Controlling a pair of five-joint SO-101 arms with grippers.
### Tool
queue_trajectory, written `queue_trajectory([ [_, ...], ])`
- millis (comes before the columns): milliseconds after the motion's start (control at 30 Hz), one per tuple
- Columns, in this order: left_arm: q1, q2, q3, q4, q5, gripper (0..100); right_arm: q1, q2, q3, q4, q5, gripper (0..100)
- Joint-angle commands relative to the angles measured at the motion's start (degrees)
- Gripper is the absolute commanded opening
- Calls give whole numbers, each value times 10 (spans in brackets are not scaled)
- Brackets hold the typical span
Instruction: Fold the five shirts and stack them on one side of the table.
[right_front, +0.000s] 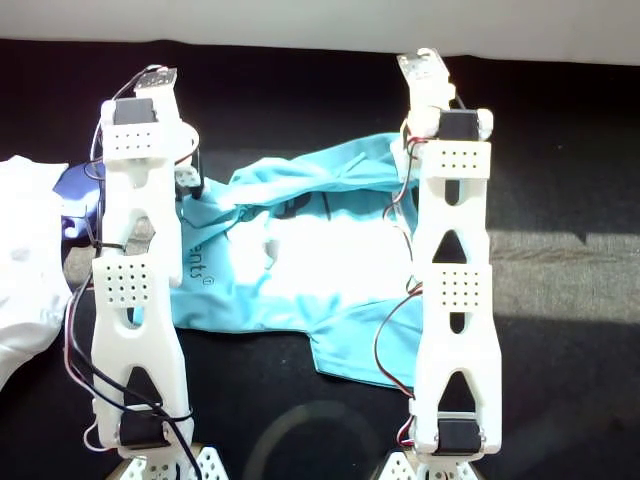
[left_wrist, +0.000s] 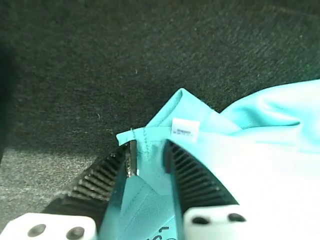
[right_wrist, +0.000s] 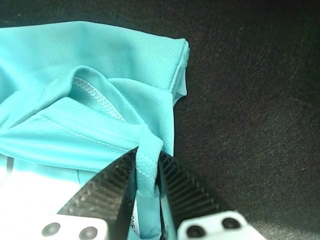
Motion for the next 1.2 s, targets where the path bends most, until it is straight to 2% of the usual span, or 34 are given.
queue_trajectory([
  [0,-6,-9,-26,-4,4,18,-3,-11,-61,-4,-5,6],
  [233,-1,-11,-187,58,1,10,-1,-70,-61,-3,-5,6],
  [300,0,-29,-215,58,-21,10,-1,-110,-61,-3,-5,6],
  [467,17,-119,-175,58,-85,10,0,-188,-60,-7,-5,6],
  [700,26,-220,-56,57,-208,10,0,-195,-60,-36,-4,6],
  [867,11,-283,-79,62,-214,10,0,-250,-60,-28,-4,6],
  [1167,-13,-474,-75,62,-211,10,27,-432,-60,-30,-1,6],
])
